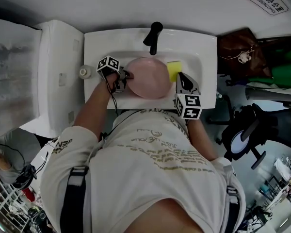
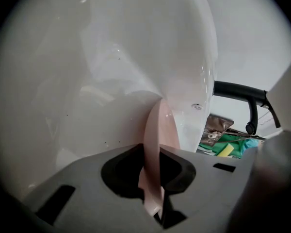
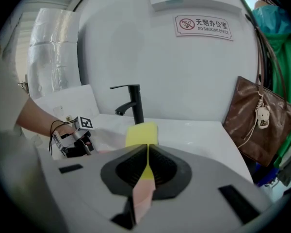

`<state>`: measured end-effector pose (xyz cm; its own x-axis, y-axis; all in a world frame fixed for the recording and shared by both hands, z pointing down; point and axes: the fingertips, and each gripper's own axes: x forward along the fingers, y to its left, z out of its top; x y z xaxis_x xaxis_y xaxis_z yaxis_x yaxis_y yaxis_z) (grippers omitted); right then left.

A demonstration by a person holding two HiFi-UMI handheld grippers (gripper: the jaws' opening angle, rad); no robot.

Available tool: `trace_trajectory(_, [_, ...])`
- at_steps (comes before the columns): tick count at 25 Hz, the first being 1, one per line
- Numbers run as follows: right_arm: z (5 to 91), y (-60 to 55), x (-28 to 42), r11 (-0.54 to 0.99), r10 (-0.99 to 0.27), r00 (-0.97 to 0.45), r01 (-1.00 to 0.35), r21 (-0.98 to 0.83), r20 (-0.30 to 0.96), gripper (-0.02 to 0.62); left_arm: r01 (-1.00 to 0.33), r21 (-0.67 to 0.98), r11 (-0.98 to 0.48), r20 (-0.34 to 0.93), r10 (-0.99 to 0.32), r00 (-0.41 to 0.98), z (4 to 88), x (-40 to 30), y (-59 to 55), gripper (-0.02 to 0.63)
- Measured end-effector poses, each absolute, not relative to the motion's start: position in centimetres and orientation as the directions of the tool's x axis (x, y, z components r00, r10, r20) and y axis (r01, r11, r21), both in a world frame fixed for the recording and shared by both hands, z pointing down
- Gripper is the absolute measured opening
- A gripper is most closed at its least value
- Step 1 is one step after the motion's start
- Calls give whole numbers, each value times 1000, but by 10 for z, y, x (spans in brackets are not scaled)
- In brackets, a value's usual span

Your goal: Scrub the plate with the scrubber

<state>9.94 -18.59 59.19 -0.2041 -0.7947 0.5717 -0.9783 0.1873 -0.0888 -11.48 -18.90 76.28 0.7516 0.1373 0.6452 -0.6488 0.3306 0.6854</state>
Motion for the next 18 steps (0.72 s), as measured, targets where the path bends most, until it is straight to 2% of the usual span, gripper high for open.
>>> trace_trajectory(11, [594,-188,94,251,-775,-256,-964,-90,578,34,-593,738,323,609,61,791,737,-108,-181,57])
trace_trajectory(18, [591,-203,88,341,-756,-287,-940,-19,588,34,-571,781,251,585,26,811,710,-94,-173,55])
